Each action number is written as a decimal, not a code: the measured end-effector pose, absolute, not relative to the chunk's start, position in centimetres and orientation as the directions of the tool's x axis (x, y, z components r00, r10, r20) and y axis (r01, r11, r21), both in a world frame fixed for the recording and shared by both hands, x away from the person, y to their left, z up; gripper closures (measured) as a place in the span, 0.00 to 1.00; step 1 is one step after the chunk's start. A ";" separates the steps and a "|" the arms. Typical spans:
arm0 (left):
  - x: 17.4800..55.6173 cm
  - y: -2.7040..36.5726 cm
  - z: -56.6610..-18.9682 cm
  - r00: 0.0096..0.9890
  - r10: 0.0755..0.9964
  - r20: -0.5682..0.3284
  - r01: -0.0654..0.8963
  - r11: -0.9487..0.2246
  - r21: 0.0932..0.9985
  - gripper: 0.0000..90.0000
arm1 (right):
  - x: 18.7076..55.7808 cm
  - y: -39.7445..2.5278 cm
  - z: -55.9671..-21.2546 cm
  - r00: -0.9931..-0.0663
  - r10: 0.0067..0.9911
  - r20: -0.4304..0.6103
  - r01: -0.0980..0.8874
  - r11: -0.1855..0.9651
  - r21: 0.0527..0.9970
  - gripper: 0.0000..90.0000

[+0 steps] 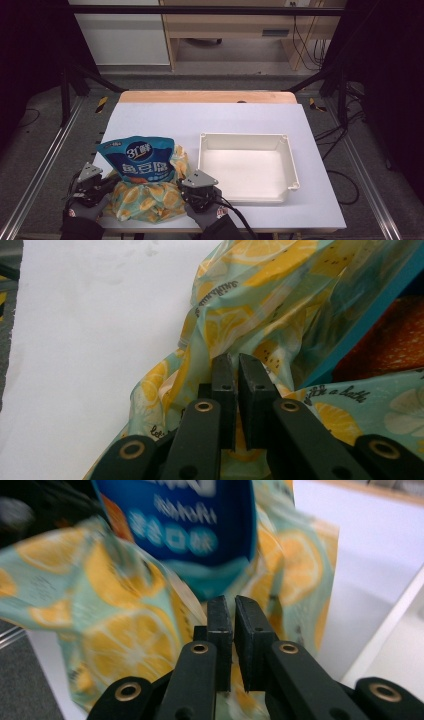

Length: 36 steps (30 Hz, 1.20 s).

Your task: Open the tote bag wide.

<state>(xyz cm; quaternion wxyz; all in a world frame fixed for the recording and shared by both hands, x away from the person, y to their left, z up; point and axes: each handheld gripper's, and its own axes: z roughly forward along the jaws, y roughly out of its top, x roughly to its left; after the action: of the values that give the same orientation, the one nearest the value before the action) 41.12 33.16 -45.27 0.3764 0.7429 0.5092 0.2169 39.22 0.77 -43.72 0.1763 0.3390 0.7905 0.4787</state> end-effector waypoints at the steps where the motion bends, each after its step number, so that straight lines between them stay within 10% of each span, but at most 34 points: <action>1: 41.1 33.2 -45.3 0.388 0.920 -0.062 0.594 -0.198 0.779 0.95 | 39.0 0.9 -43.3 -0.713 0.700 0.041 0.352 0.308 0.884 0.95; 36: 40.9 33.7 -44.8 0.382 0.919 -0.095 0.565 -0.151 0.811 0.88 | 38.8 1.5 -47.9 -0.719 0.690 0.086 0.459 0.378 0.804 0.91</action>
<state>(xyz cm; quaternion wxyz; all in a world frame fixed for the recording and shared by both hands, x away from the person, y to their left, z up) 40.89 33.73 -44.75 0.4043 0.7263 0.5110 0.2189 38.78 1.49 -47.93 0.1334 0.3506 0.8193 0.4338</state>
